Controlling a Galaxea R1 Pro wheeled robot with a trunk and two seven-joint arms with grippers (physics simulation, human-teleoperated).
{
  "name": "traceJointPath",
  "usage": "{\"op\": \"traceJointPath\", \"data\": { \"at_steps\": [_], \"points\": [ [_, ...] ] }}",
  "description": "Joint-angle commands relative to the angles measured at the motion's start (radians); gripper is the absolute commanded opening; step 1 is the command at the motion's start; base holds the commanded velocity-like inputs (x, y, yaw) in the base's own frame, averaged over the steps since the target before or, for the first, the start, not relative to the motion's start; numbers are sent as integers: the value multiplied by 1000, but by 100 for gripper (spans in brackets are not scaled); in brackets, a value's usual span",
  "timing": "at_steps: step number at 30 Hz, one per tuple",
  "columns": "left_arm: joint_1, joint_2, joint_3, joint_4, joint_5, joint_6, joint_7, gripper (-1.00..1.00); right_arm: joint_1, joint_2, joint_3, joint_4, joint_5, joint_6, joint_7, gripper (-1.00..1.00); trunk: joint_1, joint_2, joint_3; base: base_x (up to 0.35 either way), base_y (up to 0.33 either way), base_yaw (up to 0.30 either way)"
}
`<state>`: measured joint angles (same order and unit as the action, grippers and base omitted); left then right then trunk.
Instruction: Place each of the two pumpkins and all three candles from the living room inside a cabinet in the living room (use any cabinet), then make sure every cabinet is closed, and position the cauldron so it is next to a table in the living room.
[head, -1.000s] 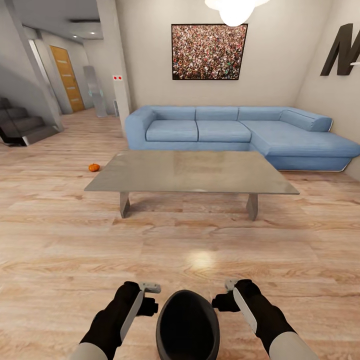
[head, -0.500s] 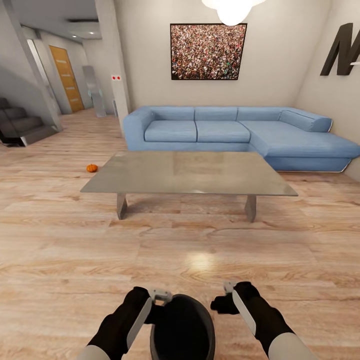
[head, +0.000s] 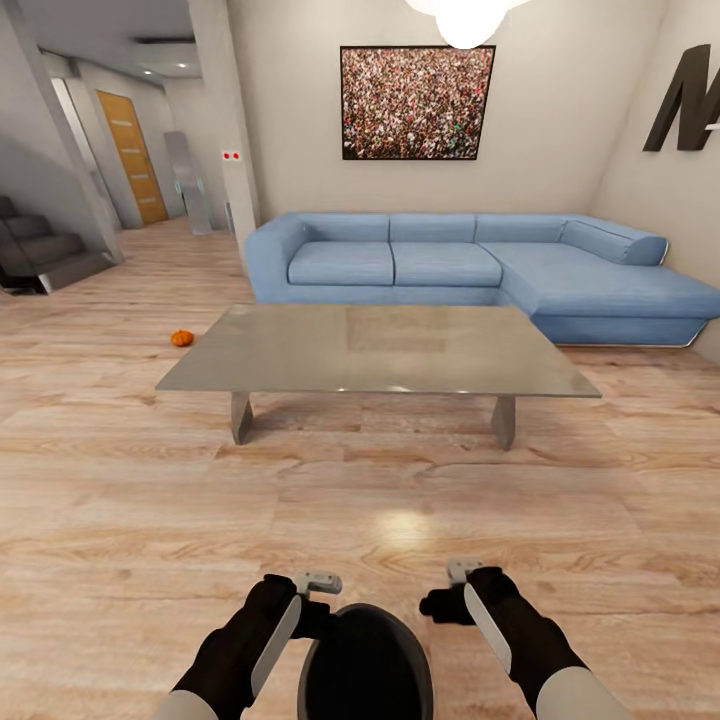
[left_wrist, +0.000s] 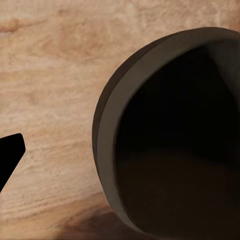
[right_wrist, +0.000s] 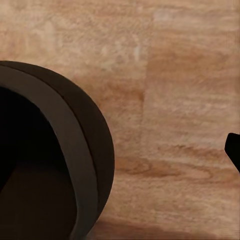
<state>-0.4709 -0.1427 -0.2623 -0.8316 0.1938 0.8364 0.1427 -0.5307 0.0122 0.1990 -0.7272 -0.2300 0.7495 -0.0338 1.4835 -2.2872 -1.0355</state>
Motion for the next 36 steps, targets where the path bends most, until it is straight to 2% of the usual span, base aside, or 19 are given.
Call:
{"op": "traceJointPath", "data": {
  "at_steps": [1, 5, 10, 17, 27, 29, 31, 36],
  "points": [
    [0, 0, 0, 0, 1, 0, 0, 100, 0, 0, 0, 9, 0, -5, 0, 100, 0, 0, 0, 2, 0, 0],
    [0, 0, 0, -1, 2, 0, 0, 100, 0, 0, 0, 16, 0, -15, 0, 100, 15, -28, -13, 1, 0, 0],
    [0, 0, 0, -1, 2, 1, 0, 100, 0, 0, 0, 19, -1, -15, 4, 100, 23, -42, -19, 0, 0, 0],
    [0, -1, 0, 17, 3, 1, 0, 100, 0, 0, 0, 65, 0, -9, 79, 100, 50, -91, -41, 0, 0, 0],
    [0, -1, 7, 39, 4, 1, -1, 100, 0, -2, 0, 72, 0, -13, 89, 100, 88, -161, -72, 0, 0, 0],
    [-11, -2, -4, 50, 1, -10, 10, 100, -11, 8, 7, 84, 11, -25, 77, 100, 88, -161, -72, 0, 0, 0],
    [-13, -1, -13, 62, -1, -22, 6, 100, -23, 3, 6, 95, 10, -36, 78, 100, 88, -161, -72, 0, 0, 0],
    [5, -2, 2, 33, -5, -50, -3, 100, -37, -5, 2, 98, 1, -7, 88, 100, 88, -161, -72, 0, 0, 0]
  ]
}}
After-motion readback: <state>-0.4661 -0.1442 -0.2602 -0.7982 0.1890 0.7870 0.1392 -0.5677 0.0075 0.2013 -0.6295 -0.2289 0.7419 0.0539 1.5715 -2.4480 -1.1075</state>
